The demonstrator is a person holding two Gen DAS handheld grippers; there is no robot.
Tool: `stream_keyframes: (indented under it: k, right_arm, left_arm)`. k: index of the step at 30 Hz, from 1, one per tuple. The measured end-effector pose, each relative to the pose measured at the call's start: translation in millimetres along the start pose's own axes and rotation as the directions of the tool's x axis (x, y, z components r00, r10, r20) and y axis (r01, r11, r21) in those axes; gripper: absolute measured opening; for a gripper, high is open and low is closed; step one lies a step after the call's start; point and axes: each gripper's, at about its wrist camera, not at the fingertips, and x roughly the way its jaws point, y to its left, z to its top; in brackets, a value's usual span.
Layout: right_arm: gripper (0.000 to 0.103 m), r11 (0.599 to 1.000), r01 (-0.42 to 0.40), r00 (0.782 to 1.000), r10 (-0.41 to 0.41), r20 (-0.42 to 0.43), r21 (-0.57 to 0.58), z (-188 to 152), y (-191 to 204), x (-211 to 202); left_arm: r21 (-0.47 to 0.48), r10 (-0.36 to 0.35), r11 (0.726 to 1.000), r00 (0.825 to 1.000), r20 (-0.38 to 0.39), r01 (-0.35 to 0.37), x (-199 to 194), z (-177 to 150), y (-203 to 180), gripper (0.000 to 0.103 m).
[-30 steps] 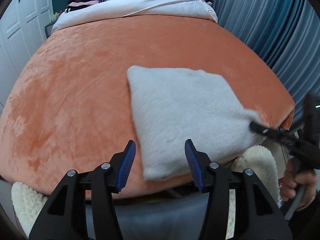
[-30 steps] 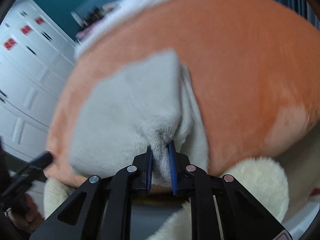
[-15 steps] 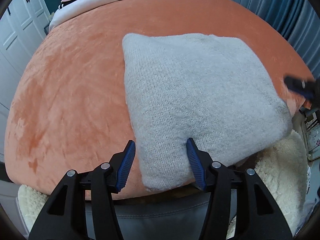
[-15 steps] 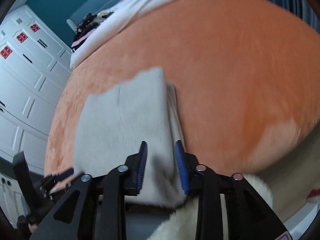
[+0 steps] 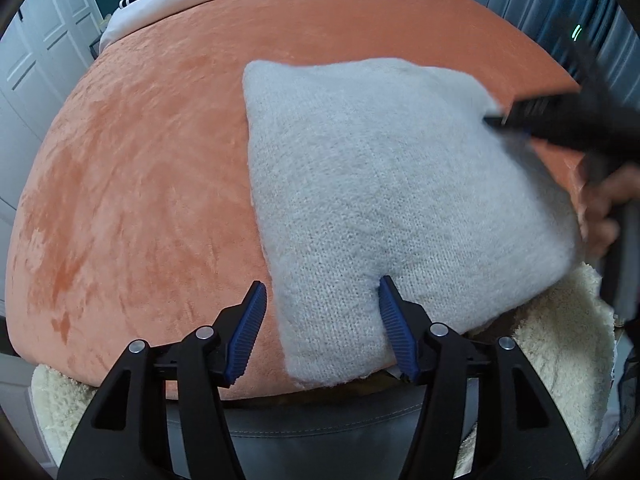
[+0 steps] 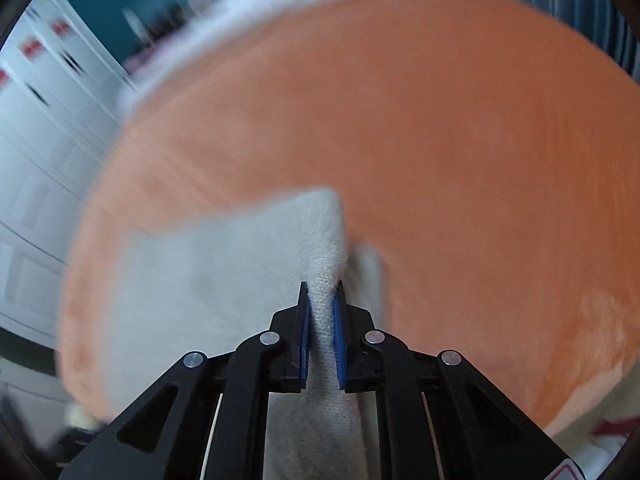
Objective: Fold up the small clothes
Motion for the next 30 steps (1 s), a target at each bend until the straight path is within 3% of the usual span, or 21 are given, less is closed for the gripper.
stream_keyframes:
  k: [3,5,6,9,13,14,15,17,19,21,24,26,30]
  right_arm:
    - [0.019,0.995,-0.083,0.995,0.079,0.06,0.06,-15.5,-6.8,-25.7]
    - [0.021,0.994,-0.09,0.988,0.082,0.132,0.055,-31.5,-4.1,-60.5]
    - [0.028,0.997,-0.071,0.985,0.064,0.16,0.037,-43.9,-1.4,-76.4]
    - [0.036,0.997,-0.061,0.989,0.053,0.136,0.053,-84.9,-5.7,-91.4]
    - [0.033,0.995,-0.07,0.997,0.068,0.026,0.069,-130.2,-10.5,-68.5]
    - [0.018,0.995,-0.067,0.998,0.066,0.015,0.075,-133.8,-7.7,-62.1]
    - [0.012,0.994,-0.057,0.998,0.057,0.009,0.088,-135.6,-5.3,-59.1]
    - [0.011,0.991,-0.078,0.996,0.073,0.042,0.106,-136.1,-3.4,-76.6]
    - [0.01,0.993,-0.101,0.986,0.092,0.137,0.06,-129.1,5.8,-110.5]
    - [0.01,0.997,-0.082,0.982,0.08,0.171,0.008,-124.8,13.3,-126.0]
    - [0.01,1.0,-0.001,0.999,0.0,0.042,0.009,-128.7,1.3,-79.3]
    - [0.01,0.999,0.03,0.998,-0.028,-0.056,0.04,-140.4,-8.9,-39.9]
    - [0.018,0.999,0.018,1.0,-0.019,0.014,0.034,-131.0,14.3,-62.0]
  left_arm:
    - [-0.001,0.01,1.0,1.0,-0.001,-0.01,0.2,-0.6,0.6,0.056]
    - [-0.01,-0.001,1.0,1.0,-0.001,0.001,0.7,-0.3,2.5,0.056]
    - [-0.011,-0.004,1.0,1.0,-0.001,0.004,0.9,-0.3,2.8,0.056]
    - [-0.008,-0.004,1.0,1.0,0.007,0.004,0.1,-1.6,2.1,0.056]
    - [-0.011,-0.002,1.0,1.0,0.017,0.002,0.5,-4.4,3.9,0.056]
    - [-0.009,0.001,1.0,1.0,0.019,-0.001,-0.1,-5.1,3.3,0.056]
    - [-0.007,0.006,1.0,1.0,0.022,-0.005,-1.1,-5.5,2.7,0.056]
    - [-0.007,0.015,1.0,0.999,0.031,-0.015,-7.5,-6.7,2.1,0.056]
    - [-0.007,0.019,1.0,0.999,0.04,-0.018,-14.2,-8.4,2.4,0.056]
    - [-0.013,0.017,1.0,0.999,0.04,-0.016,-15.6,-10.4,4.4,0.056]
    - [-0.022,0.01,1.0,1.0,0.022,-0.009,-9.0,-12.2,3.7,0.056]
    - [-0.013,0.014,1.0,1.0,0.013,-0.013,-6.3,-12.6,1.3,0.056]
    - [0.009,0.045,0.999,0.998,0.044,-0.045,-16.7,-15.0,-3.6,0.056]
